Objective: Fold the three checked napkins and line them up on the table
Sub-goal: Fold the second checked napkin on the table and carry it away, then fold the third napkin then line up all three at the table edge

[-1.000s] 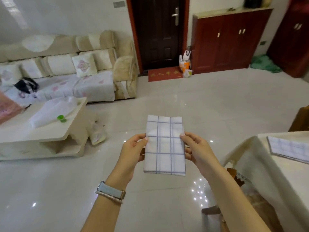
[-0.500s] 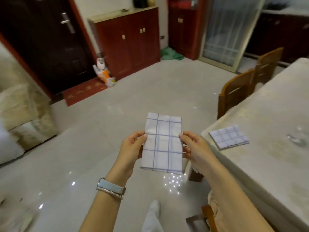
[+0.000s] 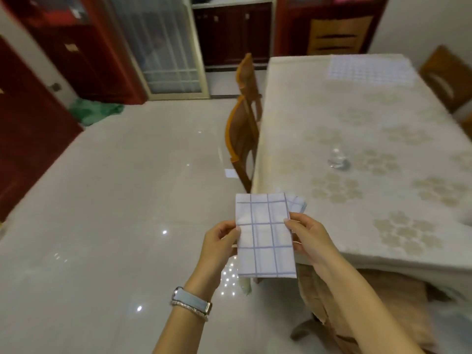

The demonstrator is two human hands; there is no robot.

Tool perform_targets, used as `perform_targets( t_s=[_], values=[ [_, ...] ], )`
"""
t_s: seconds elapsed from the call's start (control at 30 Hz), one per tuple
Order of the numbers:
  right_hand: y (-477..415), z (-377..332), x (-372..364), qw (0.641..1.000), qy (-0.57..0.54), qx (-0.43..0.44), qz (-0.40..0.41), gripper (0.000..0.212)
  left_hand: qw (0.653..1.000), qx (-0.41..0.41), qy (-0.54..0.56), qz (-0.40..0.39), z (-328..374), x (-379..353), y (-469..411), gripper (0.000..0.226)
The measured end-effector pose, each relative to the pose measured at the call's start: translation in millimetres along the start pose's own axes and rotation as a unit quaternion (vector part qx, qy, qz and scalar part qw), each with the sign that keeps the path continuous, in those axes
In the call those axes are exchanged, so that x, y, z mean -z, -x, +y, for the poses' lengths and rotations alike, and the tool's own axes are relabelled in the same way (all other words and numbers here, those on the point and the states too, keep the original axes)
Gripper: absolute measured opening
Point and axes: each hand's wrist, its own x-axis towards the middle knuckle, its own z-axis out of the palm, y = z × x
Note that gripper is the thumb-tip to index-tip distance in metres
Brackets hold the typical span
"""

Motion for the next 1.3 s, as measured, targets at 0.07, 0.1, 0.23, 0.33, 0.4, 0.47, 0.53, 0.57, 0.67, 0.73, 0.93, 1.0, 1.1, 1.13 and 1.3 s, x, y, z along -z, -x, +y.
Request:
perform_targets(
  t_s=[0.07, 0.1, 0.23, 0.33, 0.4, 0.47, 0.53, 0.57, 0.67, 0.73, 0.93, 1.0, 1.1, 1.13, 1.3],
  values=[
    [-17, 0, 16, 0.999, 0.001, -0.007, 0.041, 0.019, 0.999, 0.014, -0.011, -0.040, -5, -19, -29, 0.016],
    [-25, 1, 26, 0.998, 0.000, -0.011, 0.061, 0.020, 0.998, 0.021, -0.019, -0.059, -8, -30, -44, 0.017],
    [-57, 7, 63, 0.992, 0.004, -0.033, 0.120, 0.022, 0.992, 0.032, -0.064, -0.108, -22, -76, -94, 0.017],
    [-81, 12, 88, 0.987, -0.005, -0.049, 0.154, 0.022, 0.986, 0.045, -0.092, -0.130, -34, -108, -125, 0.016],
    [-95, 15, 102, 0.983, -0.010, -0.054, 0.176, 0.019, 0.982, 0.056, -0.110, -0.140, -43, -127, -144, 0.016],
    [-113, 20, 113, 0.978, -0.006, -0.063, 0.197, 0.017, 0.978, 0.068, -0.128, -0.147, -53, -144, -162, 0.017],
    [-128, 26, 122, 0.975, 0.006, -0.073, 0.210, 0.020, 0.974, 0.074, -0.145, -0.155, -58, -157, -175, 0.018],
    [-135, 28, 125, 0.973, 0.011, -0.079, 0.216, 0.021, 0.973, 0.077, -0.151, -0.160, -60, -162, -180, 0.021],
    [-152, 35, 131, 0.967, 0.035, -0.096, 0.234, 0.021, 0.964, 0.090, -0.176, -0.177, -70, -174, -196, 0.024],
    [-159, 39, 134, 0.965, 0.041, -0.100, 0.240, 0.022, 0.958, 0.102, -0.190, -0.192, -77, -178, -203, 0.023],
    [-166, 53, 135, 0.961, 0.058, -0.115, 0.245, 0.033, 0.956, 0.115, -0.193, -0.190, -92, -178, -214, 0.025],
    [-166, 55, 134, 0.960, 0.051, -0.111, 0.253, 0.033, 0.957, 0.124, -0.182, -0.191, -93, -176, -215, 0.025],
    [-163, 54, 130, 0.957, 0.036, -0.103, 0.270, 0.033, 0.960, 0.134, -0.159, -0.189, -93, -175, -214, 0.024],
    [-162, 53, 129, 0.956, 0.033, -0.098, 0.274, 0.033, 0.961, 0.132, -0.153, -0.188, -92, -174, -212, 0.024],
    [-144, 40, 121, 0.953, 0.028, -0.033, 0.299, 0.034, 0.972, 0.097, -0.088, -0.194, -69, -169, -205, 0.026]
  ],
)
